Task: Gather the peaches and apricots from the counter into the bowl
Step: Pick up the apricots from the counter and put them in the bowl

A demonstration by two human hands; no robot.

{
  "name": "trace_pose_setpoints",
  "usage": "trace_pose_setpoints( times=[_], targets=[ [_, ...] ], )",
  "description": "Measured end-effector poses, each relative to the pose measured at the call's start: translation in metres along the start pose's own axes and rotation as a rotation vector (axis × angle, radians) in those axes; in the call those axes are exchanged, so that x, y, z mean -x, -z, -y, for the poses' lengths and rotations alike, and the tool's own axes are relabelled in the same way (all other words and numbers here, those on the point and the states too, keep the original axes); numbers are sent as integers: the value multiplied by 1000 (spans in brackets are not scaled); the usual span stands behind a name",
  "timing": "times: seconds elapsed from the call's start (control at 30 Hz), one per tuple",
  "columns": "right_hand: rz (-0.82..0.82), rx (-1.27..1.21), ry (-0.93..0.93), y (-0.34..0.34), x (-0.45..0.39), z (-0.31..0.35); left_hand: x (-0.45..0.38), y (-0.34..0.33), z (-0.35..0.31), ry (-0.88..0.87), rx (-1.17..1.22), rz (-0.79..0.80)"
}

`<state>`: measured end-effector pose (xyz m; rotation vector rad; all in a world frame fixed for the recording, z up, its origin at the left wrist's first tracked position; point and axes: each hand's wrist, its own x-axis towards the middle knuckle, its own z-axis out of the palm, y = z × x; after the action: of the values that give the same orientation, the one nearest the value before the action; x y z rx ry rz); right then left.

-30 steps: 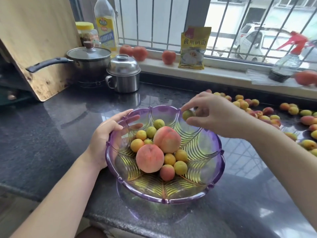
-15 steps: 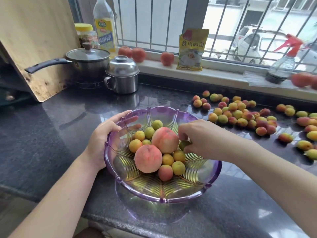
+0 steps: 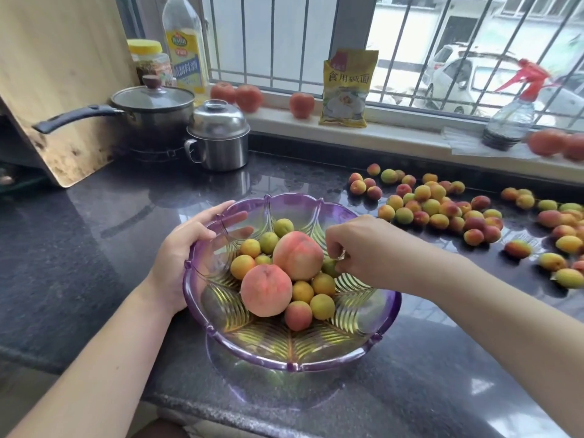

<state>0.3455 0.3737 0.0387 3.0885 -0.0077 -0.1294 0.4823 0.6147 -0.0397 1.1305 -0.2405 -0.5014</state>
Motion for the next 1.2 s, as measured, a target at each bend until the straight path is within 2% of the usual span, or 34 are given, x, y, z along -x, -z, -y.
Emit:
trace_pose_setpoints(
  times=[0.07,0.13,0.2,0.27,0.37,0.47,0.6,0.73,0.9,0.97,1.03,1.13,1.2],
  targets=[
    [-77,-38,21,4,4,-5,0,0,0,-5,-1,0],
    [-340,-168,13,9,7,-17,0,-2,0,-6,-14,-2],
    [-631,-364,-125,10,8,-41,1,-3,0,-9,-16,-4],
    [-766,-426,-330,-7,0,-75,1,-2,1,-22,-29,6],
    [-653,-117,-477,-54,-14,-112,0,-2,0,-26,-7,28],
    [-549,108,-405,-90,-23,-126,-1,0,0,-26,-8,30],
    [-540,57,-421,-95,-31,-126,-1,0,1,-31,-16,40],
    [-524,112,-347,-88,-36,-124,0,-1,0,-21,-34,34],
    [-640,87,-294,-91,-32,-124,2,-4,-1,-13,-28,26],
    [-660,37,-315,-88,-28,-122,3,-4,-1,-7,-19,25],
    [-698,-122,-365,-74,-25,-116,3,-4,-2,-6,-15,29],
    [-781,-602,-455,-28,-16,-95,3,-3,-1,-5,-8,34],
    [-727,-958,-465,4,-7,-78,3,-4,-1,1,-9,39]
  ],
)
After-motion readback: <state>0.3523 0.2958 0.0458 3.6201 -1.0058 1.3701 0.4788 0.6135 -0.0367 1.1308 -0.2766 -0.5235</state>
